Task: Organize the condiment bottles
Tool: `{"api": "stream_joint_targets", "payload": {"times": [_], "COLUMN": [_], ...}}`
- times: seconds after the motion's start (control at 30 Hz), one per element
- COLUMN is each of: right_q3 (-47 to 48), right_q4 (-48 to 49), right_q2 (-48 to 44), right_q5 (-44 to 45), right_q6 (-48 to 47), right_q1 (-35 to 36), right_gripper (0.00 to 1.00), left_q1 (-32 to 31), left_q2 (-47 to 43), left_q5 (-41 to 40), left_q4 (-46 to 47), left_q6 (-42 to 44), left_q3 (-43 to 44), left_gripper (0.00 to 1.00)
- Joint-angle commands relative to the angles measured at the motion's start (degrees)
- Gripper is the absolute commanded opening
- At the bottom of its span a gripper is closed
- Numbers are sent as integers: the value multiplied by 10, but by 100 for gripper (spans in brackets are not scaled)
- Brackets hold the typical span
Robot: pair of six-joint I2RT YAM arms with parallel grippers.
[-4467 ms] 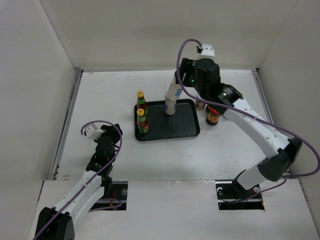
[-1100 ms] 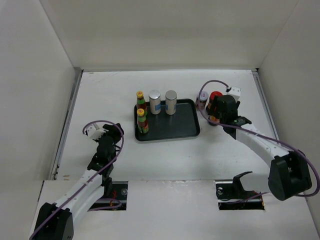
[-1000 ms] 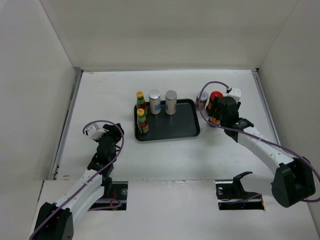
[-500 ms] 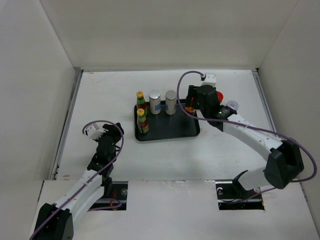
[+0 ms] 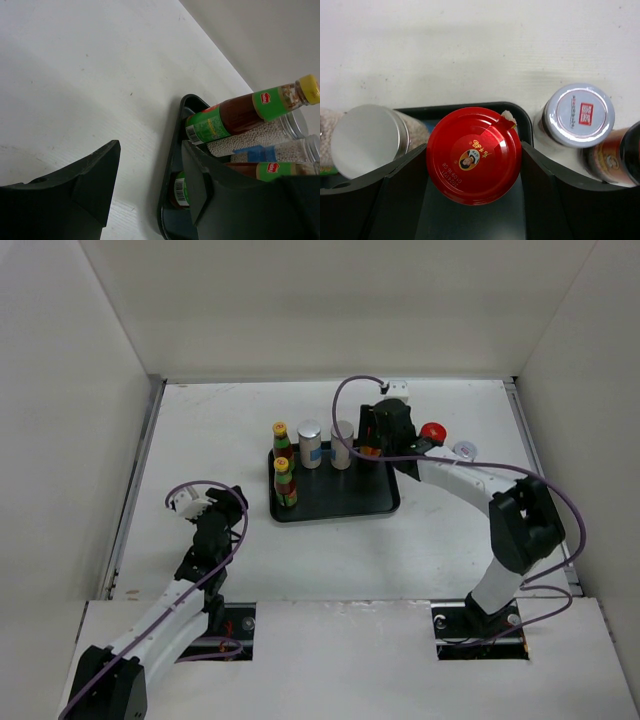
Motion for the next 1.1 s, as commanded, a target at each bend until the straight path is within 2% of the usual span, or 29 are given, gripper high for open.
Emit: {"api": "stream_joint_targets", "payload": {"times": [0.0, 0.2, 0.37, 0.5, 0.67, 0.73, 0.77, 0.87, 0.9, 0.97, 1.0, 1.07], "right_q3": [58, 53, 53, 45, 25, -1, -18, -67, -88, -113, -122, -129], "right_q4": [112, 120, 119, 115, 95, 96, 100, 97, 93, 86, 80, 62], "right_q2": [2, 32, 39, 7, -70, -113, -133, -183, -201, -216, -219, -214], "right_q5": [10, 10, 14, 2, -10, -15, -13, 1, 14, 32, 37, 44], "right_q6": [-14, -13, -17, -23, -23, -16, -11, 6, 17, 25, 27, 26], "right_q1": [-7, -12, -15, -12, -12, -15, -22, -54, -74, -104, -121, -142], "right_gripper": [60, 64, 75, 84, 88, 87, 83, 50, 42, 42, 45, 65], "left_q1": [-3, -4, -4, -5, -6, -6, -6, -8, -9, -9, -9, -12], "left_q2": [2, 1, -1, -4, -3, 2, 3, -2, -1, 8, 11, 10], "left_q5": [-3, -1, 1, -2, -1, 0, 2, 2, 1, 3, 3, 6], "left_q4": [33, 38, 45, 48, 48, 48, 44, 47, 48, 49, 49, 49], "left_q6": [6, 6, 6, 6, 6, 6, 6, 6, 6, 6, 6, 6], "left_q3": [-1, -2, -4, -7, -6, -5, -4, -6, -6, -3, -3, -3], "left_gripper": [50, 51, 51, 51, 51, 51, 51, 51, 51, 51, 51, 51]}}
